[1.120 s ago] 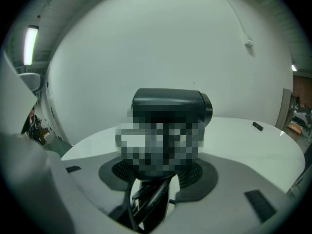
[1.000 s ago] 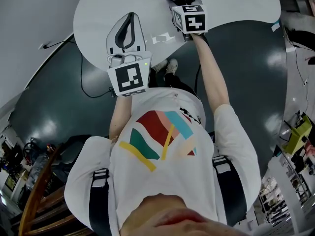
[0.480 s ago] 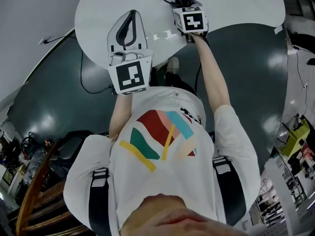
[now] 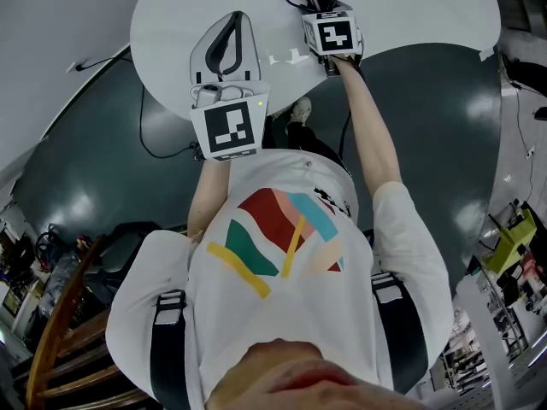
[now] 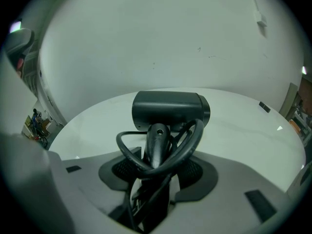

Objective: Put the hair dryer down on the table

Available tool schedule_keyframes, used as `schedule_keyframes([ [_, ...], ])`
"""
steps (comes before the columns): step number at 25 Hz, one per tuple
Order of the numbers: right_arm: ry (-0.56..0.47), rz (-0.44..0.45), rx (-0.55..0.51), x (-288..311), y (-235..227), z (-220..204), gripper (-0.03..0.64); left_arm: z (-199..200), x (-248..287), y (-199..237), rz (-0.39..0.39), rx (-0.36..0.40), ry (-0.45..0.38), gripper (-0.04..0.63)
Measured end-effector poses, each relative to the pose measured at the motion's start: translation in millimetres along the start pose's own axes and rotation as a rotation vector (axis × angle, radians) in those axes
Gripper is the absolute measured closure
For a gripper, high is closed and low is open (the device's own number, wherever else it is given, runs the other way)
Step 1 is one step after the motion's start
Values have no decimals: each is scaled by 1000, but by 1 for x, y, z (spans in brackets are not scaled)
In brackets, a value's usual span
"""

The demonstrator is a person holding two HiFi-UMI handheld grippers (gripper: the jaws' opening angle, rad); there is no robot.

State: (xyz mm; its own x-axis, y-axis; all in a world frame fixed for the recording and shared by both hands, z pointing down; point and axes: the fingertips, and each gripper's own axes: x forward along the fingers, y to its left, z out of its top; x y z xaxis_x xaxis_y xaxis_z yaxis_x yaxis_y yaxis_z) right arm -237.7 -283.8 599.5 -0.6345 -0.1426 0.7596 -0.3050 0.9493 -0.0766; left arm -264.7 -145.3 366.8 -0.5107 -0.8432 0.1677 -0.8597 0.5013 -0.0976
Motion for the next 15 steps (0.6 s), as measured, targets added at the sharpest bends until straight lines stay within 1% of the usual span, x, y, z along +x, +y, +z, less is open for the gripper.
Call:
schedule_keyframes([
  [2, 9, -4, 6, 3, 0, -2, 397, 0, 2, 3, 1, -5, 6, 583],
  [6, 23, 1, 16, 6, 1, -6, 396, -7, 2, 7, 7, 6, 47, 583],
  [9, 25, 4, 17, 7, 4, -8, 396, -8, 1, 10, 11, -2, 35, 583],
  [15, 31, -2, 9, 7, 3, -7, 396, -8, -1, 10, 11, 1, 43, 583],
])
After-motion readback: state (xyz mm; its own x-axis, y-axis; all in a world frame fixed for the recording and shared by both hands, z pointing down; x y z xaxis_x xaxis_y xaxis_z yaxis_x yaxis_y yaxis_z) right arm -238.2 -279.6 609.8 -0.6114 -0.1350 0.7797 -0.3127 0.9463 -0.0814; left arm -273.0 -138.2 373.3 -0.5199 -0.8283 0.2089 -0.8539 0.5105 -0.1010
